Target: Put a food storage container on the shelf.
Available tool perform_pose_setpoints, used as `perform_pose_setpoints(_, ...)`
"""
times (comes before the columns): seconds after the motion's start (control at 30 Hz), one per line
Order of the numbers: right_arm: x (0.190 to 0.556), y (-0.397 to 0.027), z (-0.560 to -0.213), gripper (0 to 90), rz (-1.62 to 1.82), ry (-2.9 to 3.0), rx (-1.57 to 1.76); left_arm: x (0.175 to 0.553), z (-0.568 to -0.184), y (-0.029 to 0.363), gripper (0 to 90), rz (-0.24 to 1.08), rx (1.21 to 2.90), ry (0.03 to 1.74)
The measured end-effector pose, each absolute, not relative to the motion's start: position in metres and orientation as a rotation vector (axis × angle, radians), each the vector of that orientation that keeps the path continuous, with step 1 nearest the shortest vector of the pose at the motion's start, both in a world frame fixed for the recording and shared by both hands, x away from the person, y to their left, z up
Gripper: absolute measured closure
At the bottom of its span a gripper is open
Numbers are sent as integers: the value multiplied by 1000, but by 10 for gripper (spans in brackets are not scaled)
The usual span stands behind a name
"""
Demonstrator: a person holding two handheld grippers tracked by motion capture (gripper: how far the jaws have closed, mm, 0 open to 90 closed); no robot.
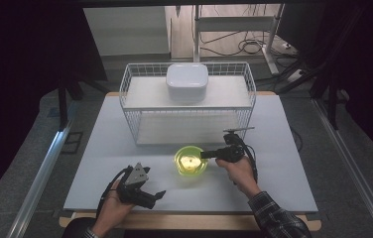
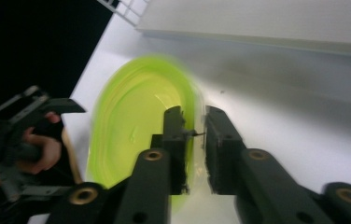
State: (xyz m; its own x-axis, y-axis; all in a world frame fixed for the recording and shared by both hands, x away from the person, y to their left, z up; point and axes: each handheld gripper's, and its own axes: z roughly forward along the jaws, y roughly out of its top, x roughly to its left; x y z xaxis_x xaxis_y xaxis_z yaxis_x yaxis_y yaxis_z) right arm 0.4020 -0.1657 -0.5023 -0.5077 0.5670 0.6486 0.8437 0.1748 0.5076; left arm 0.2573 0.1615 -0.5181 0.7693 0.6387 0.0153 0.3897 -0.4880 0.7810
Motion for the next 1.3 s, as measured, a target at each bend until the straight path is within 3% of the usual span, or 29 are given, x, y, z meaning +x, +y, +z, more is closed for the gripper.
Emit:
perform_pose_setpoints(0.57,398,-170,-492,817,-1310,-2063,-1306,257,-517,164,43,397,2125,777)
perform_pose_setpoints(1.3,393,-184,-395,816,-1557,-2030,-1209,258,-516,166,43,397,2113,785)
